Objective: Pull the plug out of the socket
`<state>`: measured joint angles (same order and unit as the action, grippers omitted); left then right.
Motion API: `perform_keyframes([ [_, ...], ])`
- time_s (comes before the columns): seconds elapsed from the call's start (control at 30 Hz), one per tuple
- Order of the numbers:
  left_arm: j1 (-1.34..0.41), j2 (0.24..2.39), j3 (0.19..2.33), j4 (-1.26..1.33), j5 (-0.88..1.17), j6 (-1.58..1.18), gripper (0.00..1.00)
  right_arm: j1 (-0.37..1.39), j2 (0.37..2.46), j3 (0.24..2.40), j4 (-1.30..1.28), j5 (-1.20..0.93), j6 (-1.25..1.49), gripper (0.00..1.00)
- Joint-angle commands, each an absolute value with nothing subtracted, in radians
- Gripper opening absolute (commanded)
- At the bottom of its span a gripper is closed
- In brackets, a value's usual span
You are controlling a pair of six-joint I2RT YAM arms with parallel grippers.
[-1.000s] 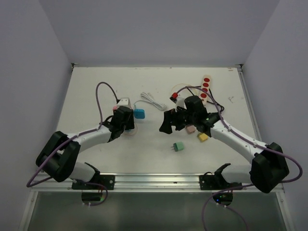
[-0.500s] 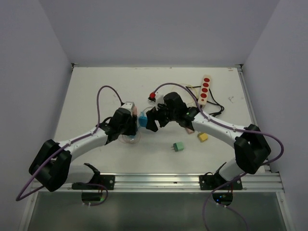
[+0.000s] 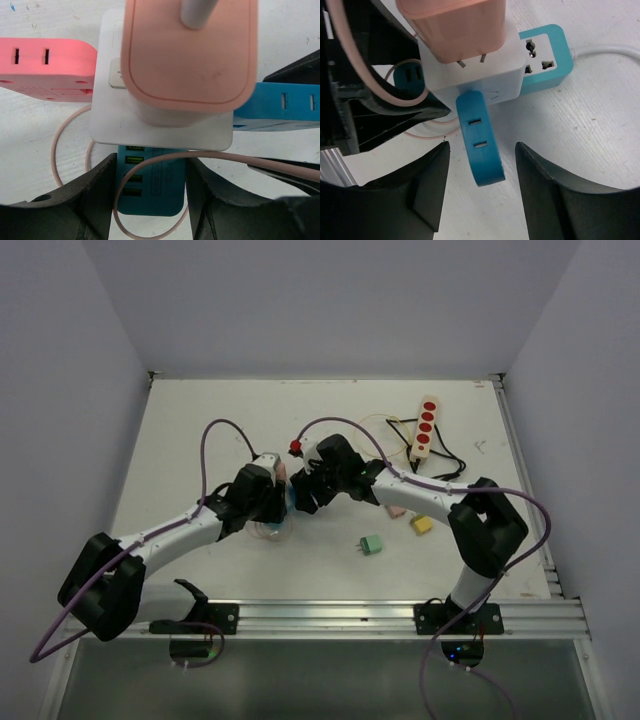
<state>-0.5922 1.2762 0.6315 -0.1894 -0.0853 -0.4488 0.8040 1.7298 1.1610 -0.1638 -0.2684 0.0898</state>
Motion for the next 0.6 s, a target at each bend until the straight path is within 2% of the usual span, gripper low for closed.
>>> perform_keyframes([
  [0.0, -0.604, 1.235, 0.670, -0.183, -0.035, -0.428, 0.00, 0.807, 1.759, 1.215, -0.121, -0.247, 0.066, 0.58],
  [0.07, -0.603, 1.236, 0.669, -0.186, -0.052, -0.429, 0.00, 0.807, 1.764, 1.215, -0.115, -0.250, 0.066, 0.52],
  [0.13, -0.604, 1.238, 0.664, -0.186, -0.067, -0.434, 0.00, 0.807, 1.766, 1.215, -0.118, -0.250, 0.060, 0.40],
  [0.17, -0.603, 1.242, 0.663, -0.187, -0.075, -0.442, 0.00, 0.805, 1.761, 1.210, -0.121, -0.249, 0.058, 0.30],
  [0.27, -0.601, 1.271, 0.664, -0.202, -0.110, -0.454, 0.00, 0.805, 1.734, 1.183, -0.127, -0.241, 0.048, 0.13],
  [0.3, -0.600, 1.285, 0.672, -0.219, -0.123, -0.457, 0.00, 0.805, 1.726, 1.177, -0.130, -0.236, 0.045, 0.05],
  [0.33, -0.600, 1.298, 0.675, -0.230, -0.145, -0.462, 0.00, 0.805, 1.717, 1.160, -0.132, -0.235, 0.041, 0.01],
  [0.57, -0.566, 1.374, 0.681, -0.278, -0.198, -0.511, 0.00, 0.802, 1.645, 1.103, -0.167, -0.225, 0.023, 0.00],
])
